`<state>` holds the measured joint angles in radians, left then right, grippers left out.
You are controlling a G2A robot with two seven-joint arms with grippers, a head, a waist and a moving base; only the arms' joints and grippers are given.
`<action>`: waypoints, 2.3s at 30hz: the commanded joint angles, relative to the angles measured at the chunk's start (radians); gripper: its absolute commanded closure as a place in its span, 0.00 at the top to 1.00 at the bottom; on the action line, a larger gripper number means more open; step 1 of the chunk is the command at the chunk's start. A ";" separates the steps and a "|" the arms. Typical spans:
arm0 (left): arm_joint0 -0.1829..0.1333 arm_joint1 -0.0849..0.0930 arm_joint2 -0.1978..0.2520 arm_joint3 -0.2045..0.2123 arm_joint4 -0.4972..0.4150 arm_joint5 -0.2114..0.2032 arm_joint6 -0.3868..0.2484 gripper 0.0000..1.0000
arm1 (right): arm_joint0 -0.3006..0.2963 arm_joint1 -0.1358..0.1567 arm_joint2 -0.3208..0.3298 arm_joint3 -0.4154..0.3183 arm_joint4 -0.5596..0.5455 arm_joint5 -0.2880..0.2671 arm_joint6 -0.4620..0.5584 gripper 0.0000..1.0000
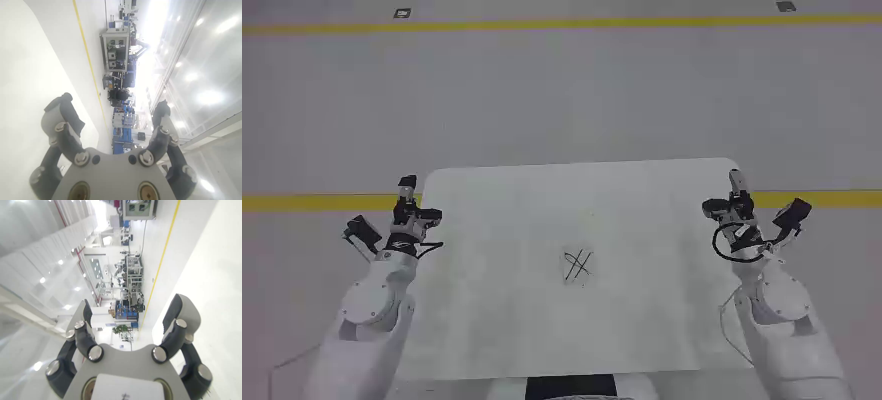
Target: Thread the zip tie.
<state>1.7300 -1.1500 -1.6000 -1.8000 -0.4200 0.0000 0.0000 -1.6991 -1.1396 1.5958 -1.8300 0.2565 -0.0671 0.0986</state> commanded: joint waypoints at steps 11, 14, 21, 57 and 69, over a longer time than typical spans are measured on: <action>0.000 0.000 0.000 0.000 0.000 0.000 0.000 1.00 | 0.074 0.003 -0.090 -0.013 -0.224 -0.052 0.153 1.00; 0.000 0.000 0.000 0.000 0.000 0.000 0.000 1.00 | 0.074 0.003 -0.090 -0.013 -0.224 -0.052 0.153 1.00; 0.000 0.000 0.000 0.000 0.000 0.000 0.000 1.00 | 0.211 0.011 -0.132 -0.031 -0.379 -0.061 0.297 1.00; 0.000 0.000 0.000 0.000 0.000 0.000 0.000 1.00 | 0.444 0.020 -0.267 0.009 -0.621 -0.131 0.606 1.00; 0.000 0.000 0.000 0.000 0.000 0.000 0.000 1.00 | 0.444 0.020 -0.267 0.009 -0.621 -0.131 0.606 1.00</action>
<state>1.7300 -1.1500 -1.6000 -1.8000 -0.4200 0.0000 0.0000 -1.2552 -1.1192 1.3287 -1.8211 -0.3649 -0.1977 0.7050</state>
